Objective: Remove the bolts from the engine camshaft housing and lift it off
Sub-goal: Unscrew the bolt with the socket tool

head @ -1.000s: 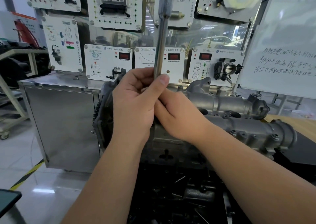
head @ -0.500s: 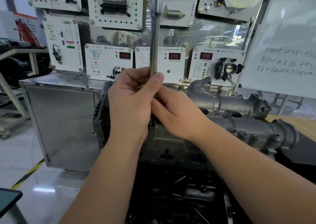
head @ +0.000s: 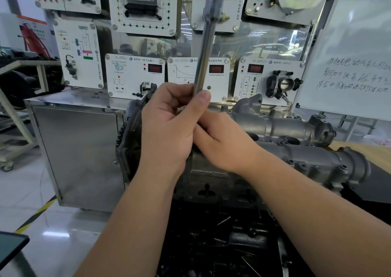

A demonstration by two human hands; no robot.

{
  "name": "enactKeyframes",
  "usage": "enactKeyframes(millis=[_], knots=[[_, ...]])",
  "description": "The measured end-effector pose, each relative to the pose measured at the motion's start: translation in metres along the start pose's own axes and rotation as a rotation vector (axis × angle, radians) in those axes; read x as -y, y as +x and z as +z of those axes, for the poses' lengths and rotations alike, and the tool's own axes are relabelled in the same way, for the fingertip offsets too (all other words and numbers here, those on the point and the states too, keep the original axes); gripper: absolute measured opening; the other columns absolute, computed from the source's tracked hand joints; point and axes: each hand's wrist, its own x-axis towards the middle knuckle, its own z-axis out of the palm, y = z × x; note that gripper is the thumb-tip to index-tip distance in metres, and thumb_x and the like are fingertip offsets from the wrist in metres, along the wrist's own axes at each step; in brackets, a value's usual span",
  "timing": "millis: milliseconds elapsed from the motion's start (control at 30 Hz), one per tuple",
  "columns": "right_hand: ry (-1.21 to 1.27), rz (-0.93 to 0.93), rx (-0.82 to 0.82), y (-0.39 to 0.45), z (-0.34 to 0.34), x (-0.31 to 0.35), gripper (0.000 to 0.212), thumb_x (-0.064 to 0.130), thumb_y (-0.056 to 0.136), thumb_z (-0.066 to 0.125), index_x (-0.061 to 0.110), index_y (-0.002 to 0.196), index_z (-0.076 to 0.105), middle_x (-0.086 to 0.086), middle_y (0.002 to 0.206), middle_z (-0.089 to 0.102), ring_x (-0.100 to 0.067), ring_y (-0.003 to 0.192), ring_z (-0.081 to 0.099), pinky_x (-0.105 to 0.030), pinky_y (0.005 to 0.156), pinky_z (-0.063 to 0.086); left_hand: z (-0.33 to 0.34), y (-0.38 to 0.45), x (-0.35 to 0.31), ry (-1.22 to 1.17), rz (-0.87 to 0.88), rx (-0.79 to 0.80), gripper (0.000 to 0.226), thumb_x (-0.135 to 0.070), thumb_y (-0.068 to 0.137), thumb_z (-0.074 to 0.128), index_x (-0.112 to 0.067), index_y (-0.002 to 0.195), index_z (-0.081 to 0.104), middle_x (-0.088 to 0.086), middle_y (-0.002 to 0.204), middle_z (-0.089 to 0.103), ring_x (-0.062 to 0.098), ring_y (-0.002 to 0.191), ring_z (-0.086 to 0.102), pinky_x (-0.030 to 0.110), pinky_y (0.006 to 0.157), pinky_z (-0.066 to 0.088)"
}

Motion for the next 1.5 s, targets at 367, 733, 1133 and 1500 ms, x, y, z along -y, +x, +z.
enactKeyframes(millis=[367,733,1133,1500], knots=[[-0.003,0.033,0.038,0.0015,0.0012,-0.0025,0.032,0.023,0.106,0.041,0.015,0.076,0.049,0.009,0.057,0.047,-0.004,0.051,0.048,-0.017,0.05,0.034,-0.0036,0.0029,-0.0001,0.045,-0.066,0.097,0.035,-0.024,0.098,0.052,-0.034,0.079,0.08,-0.004,0.077,0.075,0.005,0.08,0.07,0.017,0.074,0.054],[-0.037,-0.002,0.024,-0.0004,0.0,-0.0004,0.024,0.029,0.107,0.039,0.022,0.087,0.05,-0.002,0.071,0.061,-0.019,0.063,0.058,-0.042,0.061,0.048,-0.0025,0.0034,0.0034,-0.086,-0.018,-0.097,0.017,-0.008,0.077,0.076,-0.016,0.087,0.065,-0.006,0.077,0.072,0.009,0.076,0.068,0.023,0.077,0.055],[-0.036,-0.004,0.017,-0.0001,0.0003,-0.0022,0.029,0.032,0.104,0.044,0.018,0.079,0.049,0.01,0.062,0.051,-0.006,0.055,0.05,-0.017,0.052,0.034,-0.0028,0.0025,-0.0001,-0.045,-0.057,-0.013,0.005,-0.017,0.088,0.066,-0.018,0.088,0.071,-0.003,0.074,0.072,0.007,0.069,0.065,0.022,0.07,0.054],[0.02,0.027,0.0,0.0,0.0016,-0.0011,0.028,0.033,0.1,0.037,0.022,0.076,0.047,0.003,0.065,0.054,-0.014,0.061,0.053,-0.033,0.058,0.043,-0.0047,0.0023,-0.0005,0.06,-0.038,0.122,0.03,-0.028,0.099,0.055,-0.035,0.083,0.079,-0.004,0.083,0.076,0.007,0.083,0.069,0.021,0.076,0.054]])
